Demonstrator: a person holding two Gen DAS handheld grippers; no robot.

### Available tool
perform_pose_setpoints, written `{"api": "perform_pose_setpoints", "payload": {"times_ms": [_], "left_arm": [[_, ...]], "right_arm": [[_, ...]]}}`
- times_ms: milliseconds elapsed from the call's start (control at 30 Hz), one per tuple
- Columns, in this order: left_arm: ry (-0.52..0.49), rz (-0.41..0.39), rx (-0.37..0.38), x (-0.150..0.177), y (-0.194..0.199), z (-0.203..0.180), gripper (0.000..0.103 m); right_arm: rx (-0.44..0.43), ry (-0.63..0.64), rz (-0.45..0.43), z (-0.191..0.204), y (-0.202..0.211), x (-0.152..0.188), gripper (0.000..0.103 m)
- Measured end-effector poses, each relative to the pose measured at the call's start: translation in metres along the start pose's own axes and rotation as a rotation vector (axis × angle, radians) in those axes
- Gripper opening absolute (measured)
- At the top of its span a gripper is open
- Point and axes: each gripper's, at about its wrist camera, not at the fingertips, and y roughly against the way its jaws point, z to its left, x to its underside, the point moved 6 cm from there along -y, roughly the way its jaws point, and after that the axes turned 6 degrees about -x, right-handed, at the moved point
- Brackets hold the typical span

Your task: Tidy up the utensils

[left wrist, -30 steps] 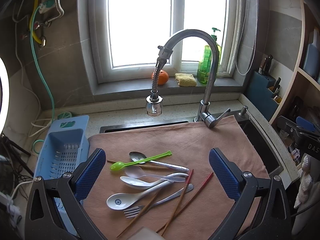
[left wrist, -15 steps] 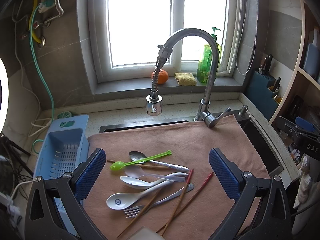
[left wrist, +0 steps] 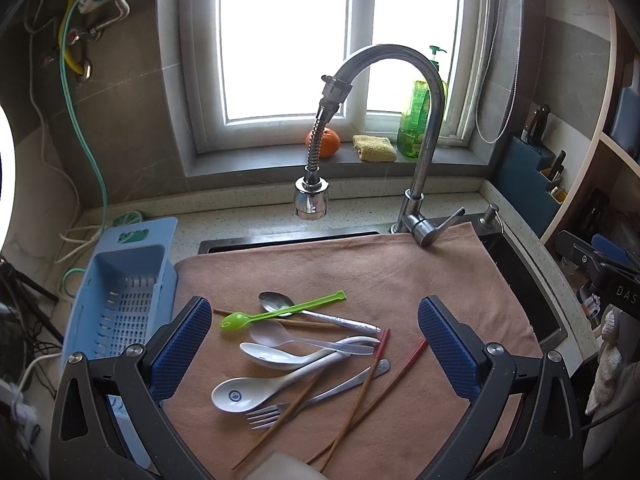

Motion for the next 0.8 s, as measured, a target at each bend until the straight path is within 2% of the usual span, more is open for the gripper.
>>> {"api": "perform_pose_setpoints", "payload": {"times_ms": [333, 467, 667, 767, 800], "left_arm": [[0.026, 0.089, 0.013, 0.033, -0.006, 0.015, 0.102], [0.022, 0.126, 0.023, 0.050, -0.009, 0.018, 0.098], [-0.002, 0.179, 0.054, 0.070, -0.014, 0.013, 0.092], [-0.027, 0.204, 0.085, 0.076, -0.019, 0.008, 0.081], [-0.036, 0.210, 0.094, 0.078, -0.020, 0.006, 0.080]], "right_arm": [[-0.093, -0.018, 0.043, 0.007, -0.017, 0.023, 0.103], [-0.151, -0.084, 0.051, 0.009, -0.023, 0.032, 0.103], [-0.200, -0.069, 0.199, 0.027, -0.045, 0.054, 0.102], [-0.232, -0.068, 0.265, 0.040, -0.055, 0.068, 0.092], [-0.241, -0.072, 0.290, 0.043, -0.059, 0.073, 0.086]]}}
